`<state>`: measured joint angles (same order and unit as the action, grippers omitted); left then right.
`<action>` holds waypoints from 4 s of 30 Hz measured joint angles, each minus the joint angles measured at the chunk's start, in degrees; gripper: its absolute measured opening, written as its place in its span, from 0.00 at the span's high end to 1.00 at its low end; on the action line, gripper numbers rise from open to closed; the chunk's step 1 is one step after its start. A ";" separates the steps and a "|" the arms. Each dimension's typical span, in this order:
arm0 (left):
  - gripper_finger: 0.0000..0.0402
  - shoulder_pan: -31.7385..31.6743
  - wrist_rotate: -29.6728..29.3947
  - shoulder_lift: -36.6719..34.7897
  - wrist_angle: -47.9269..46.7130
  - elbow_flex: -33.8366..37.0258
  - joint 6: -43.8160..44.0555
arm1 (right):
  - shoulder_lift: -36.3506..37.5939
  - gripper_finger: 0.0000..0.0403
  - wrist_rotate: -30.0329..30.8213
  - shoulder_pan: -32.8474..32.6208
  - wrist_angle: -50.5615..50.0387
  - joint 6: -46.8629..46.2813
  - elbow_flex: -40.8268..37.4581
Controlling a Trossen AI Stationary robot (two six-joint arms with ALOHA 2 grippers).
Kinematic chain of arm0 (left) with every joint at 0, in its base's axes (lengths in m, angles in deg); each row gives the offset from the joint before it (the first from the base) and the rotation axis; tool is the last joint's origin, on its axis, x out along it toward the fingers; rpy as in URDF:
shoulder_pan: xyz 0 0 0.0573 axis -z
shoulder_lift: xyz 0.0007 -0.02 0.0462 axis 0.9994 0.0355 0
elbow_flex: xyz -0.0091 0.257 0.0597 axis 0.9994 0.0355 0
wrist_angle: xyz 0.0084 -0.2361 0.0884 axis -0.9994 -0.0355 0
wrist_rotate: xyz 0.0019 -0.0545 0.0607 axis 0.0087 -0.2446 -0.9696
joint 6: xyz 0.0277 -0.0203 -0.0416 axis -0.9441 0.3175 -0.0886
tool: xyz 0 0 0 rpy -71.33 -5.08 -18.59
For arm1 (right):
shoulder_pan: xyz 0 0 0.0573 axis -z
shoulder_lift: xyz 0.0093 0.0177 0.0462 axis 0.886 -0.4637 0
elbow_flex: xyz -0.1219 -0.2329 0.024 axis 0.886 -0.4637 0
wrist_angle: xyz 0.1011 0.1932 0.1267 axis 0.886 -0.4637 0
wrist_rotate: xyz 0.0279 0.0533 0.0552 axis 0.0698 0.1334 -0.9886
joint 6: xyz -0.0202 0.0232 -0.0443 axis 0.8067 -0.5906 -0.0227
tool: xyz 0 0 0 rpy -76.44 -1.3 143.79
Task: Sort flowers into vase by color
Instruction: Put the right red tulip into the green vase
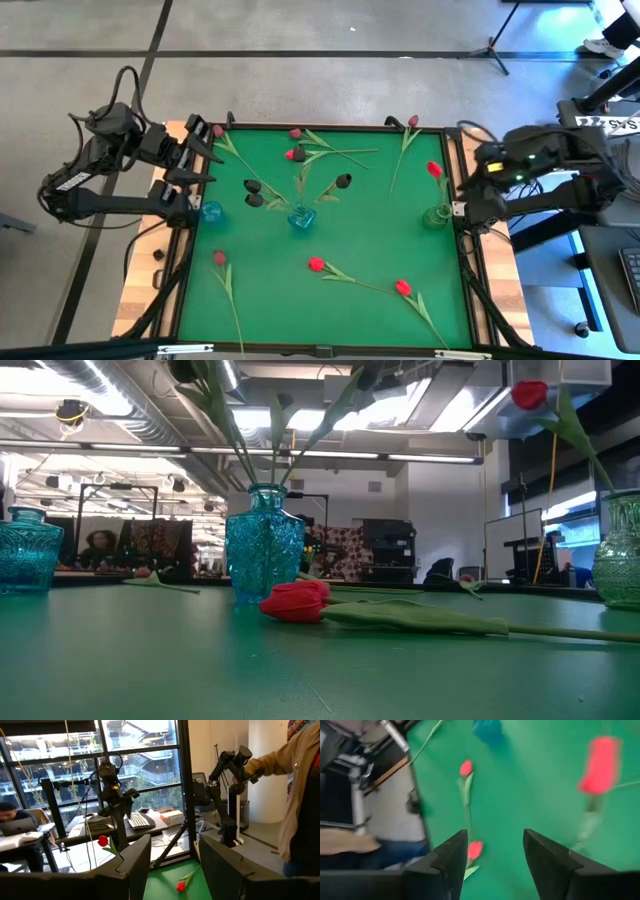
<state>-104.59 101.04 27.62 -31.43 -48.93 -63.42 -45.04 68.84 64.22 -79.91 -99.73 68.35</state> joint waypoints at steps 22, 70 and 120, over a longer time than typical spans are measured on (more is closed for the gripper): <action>0.59 0.00 -0.20 0.17 -1.43 0.00 -3.66 | -4.43 0.56 2.29 -22.25 37.17 -10.85 -18.78; 0.59 0.00 -0.22 3.02 -8.06 0.02 1.98 | -45.71 0.56 20.37 -53.13 41.22 -52.55 -29.84; 0.59 0.00 -0.21 -1.70 -15.06 0.02 1.57 | -5.01 0.97 54.42 -40.86 41.07 -22.89 -21.84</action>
<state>-104.59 100.83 25.91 -46.49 -48.91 -61.85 -50.05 123.26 23.37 -38.84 -122.62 46.51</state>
